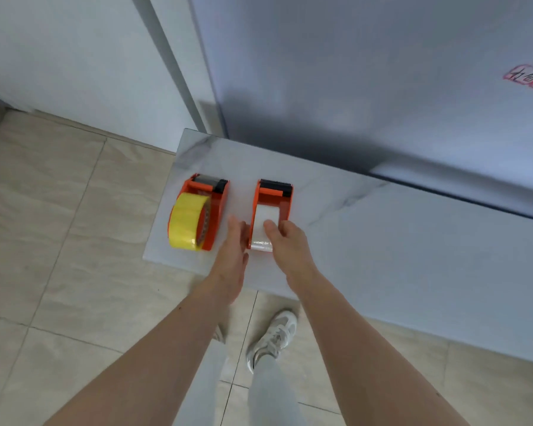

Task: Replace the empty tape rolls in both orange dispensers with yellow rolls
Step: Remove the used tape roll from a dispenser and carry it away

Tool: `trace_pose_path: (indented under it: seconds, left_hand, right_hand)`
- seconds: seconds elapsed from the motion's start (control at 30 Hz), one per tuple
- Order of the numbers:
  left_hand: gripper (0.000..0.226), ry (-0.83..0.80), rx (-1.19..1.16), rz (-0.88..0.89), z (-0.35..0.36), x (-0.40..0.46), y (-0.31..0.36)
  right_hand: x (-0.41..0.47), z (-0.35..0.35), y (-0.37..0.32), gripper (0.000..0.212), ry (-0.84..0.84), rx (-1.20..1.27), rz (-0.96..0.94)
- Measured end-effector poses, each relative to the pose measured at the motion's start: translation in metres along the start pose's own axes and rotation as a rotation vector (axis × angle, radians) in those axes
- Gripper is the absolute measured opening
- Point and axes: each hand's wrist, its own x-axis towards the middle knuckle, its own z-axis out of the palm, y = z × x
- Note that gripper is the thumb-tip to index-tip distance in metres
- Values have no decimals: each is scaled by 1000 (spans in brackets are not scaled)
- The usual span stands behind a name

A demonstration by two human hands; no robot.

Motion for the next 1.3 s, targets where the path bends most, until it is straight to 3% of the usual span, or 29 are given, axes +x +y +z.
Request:
trace_pose_path:
  seconds: [0.1,0.23,0.37,0.47,0.67,1.07,1.17,1.3]
  left_hand:
    - [82,15,-117,49,5,-4,-3]
    - [94,-13,-194,89,4,0,-12]
    - [34,130,-155,145,3,2,-22]
    - [23,224,-213,88,-2,7,-25]
    - [24,291,-320,41,-7,13,-29]
    - [19,356,-255,40,-5,14,-30]
    - [28,347,-222,41,-8,15,-29]
    - [28,343,-184,44,-6,12,-25]
  right_hand:
    - [3,-2,0,30,-23,-13,6]
    - [5,-2,-7,44,3,-14,20]
    - [7,-3,-13,46,8,-7,29]
    - [7,-3,-15,44,13,10,37]
    - [5,-3,-23,52,20,14,37]
    - [11,-19,-55,40,42,117,121]
    - [17,-26,-71,26,31,165,131]
    - [22,-27,-75,28,18,143,141]
